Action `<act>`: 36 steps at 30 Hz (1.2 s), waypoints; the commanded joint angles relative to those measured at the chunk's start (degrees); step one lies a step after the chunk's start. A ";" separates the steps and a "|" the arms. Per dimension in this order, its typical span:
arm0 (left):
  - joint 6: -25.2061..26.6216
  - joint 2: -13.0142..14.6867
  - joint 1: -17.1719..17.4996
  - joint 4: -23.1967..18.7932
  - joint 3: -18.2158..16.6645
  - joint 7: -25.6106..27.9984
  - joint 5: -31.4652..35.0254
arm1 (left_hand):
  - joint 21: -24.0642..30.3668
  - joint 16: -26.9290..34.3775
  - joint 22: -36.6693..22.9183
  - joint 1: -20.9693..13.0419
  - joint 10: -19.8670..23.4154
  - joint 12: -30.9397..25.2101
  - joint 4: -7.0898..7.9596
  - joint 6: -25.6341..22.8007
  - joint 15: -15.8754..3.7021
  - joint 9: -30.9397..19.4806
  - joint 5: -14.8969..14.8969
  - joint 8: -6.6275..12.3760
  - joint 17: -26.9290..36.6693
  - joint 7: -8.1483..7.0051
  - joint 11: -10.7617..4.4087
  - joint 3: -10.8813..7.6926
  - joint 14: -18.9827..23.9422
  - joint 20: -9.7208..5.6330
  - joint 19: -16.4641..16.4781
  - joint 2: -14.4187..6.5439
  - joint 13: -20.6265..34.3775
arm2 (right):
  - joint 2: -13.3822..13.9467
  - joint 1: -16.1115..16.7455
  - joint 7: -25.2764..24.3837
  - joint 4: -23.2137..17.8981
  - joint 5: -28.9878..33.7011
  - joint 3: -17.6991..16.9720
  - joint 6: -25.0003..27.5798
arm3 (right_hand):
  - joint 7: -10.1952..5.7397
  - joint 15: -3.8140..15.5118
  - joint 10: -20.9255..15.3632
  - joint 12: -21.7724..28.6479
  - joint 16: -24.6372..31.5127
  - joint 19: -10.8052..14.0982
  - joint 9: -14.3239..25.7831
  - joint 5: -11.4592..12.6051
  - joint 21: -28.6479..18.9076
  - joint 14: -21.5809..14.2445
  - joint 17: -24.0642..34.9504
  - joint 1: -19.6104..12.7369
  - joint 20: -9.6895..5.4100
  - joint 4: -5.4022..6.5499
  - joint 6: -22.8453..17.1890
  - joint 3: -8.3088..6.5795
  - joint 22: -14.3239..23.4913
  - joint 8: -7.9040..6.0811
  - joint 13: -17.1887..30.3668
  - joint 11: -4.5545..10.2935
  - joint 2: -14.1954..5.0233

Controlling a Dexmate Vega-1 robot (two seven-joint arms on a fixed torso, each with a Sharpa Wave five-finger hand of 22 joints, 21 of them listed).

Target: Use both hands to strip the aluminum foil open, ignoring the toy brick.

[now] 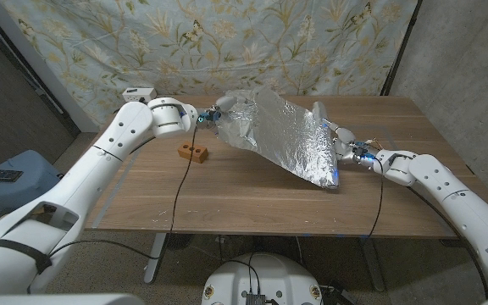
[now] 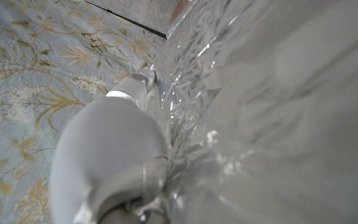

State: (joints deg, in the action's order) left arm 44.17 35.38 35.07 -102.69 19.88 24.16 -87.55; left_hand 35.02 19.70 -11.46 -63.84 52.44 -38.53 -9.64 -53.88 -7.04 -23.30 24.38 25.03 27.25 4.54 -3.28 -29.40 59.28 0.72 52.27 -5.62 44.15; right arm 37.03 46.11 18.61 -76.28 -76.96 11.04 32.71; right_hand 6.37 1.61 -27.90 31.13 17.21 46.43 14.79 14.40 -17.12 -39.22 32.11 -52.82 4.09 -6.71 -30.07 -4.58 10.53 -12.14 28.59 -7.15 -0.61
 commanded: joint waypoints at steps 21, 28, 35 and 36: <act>-4.77 4.04 3.59 -1.98 -1.78 1.10 -5.89 | 1.35 -0.37 -0.01 -0.25 1.39 0.43 0.13 -0.72 -0.03 -0.96 -0.16 0.00 0.65 0.16 -0.91 -0.59 0.55 -0.18 -0.46 0.57 0.20 | 1.98 -1.05 -3.00 -0.97 -0.69 0.63 4.32 | 0.62 -0.39 -0.13 -0.41 -0.27 0.92 0.20 -0.08 0.30 -1.06 0.11 0.46 0.62 0.06 0.33 0.44 0.13 -0.21 0.46 -0.52 -0.20; -5.64 4.46 4.24 -1.61 -2.25 0.44 -6.56 | 1.59 -0.47 0.01 -0.18 1.44 0.56 0.18 -0.65 0.09 -1.03 -0.14 -0.07 0.66 0.15 -0.79 -0.76 0.76 -0.12 -0.60 0.54 0.18 | 2.21 -1.95 -3.80 -0.75 -0.56 1.16 5.48 | 0.67 -0.53 -0.23 -0.47 -0.44 1.04 0.23 -0.07 0.39 -1.12 0.03 0.51 0.59 0.08 0.30 0.54 0.12 -0.26 0.52 -0.57 -0.21; -5.93 4.96 4.55 -1.40 -2.53 0.20 -7.07 | 1.87 -0.54 0.03 -0.13 1.46 0.57 0.17 -0.78 0.02 -1.14 -0.16 -0.04 0.80 0.10 -0.93 -0.80 0.76 -0.18 -0.63 0.59 0.37 | 2.33 -2.54 -4.52 -0.54 -0.66 1.46 6.59 | 0.83 -0.37 -0.24 -0.57 -0.51 1.10 0.25 -0.06 0.50 -1.23 0.03 0.55 0.57 0.13 0.33 0.58 0.12 -0.28 0.60 -0.60 -0.36; -6.04 5.03 4.66 -1.44 -2.61 0.09 -7.10 | 1.93 -0.53 0.04 -0.14 1.36 0.61 0.16 -0.73 -0.03 -1.09 -0.17 -0.10 0.86 0.14 -0.83 -0.79 0.75 -0.17 -0.63 0.60 0.41 | 2.31 -2.64 -4.59 -0.44 -0.73 1.48 6.77 | 0.86 -0.40 -0.24 -0.59 -0.53 1.11 0.24 -0.06 0.53 -1.28 0.01 0.54 0.54 0.13 0.26 0.59 0.12 -0.31 0.62 -0.57 -0.38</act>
State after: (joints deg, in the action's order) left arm 39.10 39.59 38.95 -104.47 17.90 24.92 -93.75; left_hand 36.50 19.28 -11.46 -63.76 52.44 -38.11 -9.40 -53.88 -6.73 -24.06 24.33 24.81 27.77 4.54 -3.28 -29.97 59.57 0.41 51.97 -5.54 44.23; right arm 39.06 44.45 15.18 -77.10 -77.56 11.97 37.65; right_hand 6.96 1.15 -28.11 30.72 16.63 47.15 14.77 14.39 -16.59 -40.19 32.13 -52.61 4.82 -6.47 -29.46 -4.35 10.53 -12.14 29.10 -7.36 -0.81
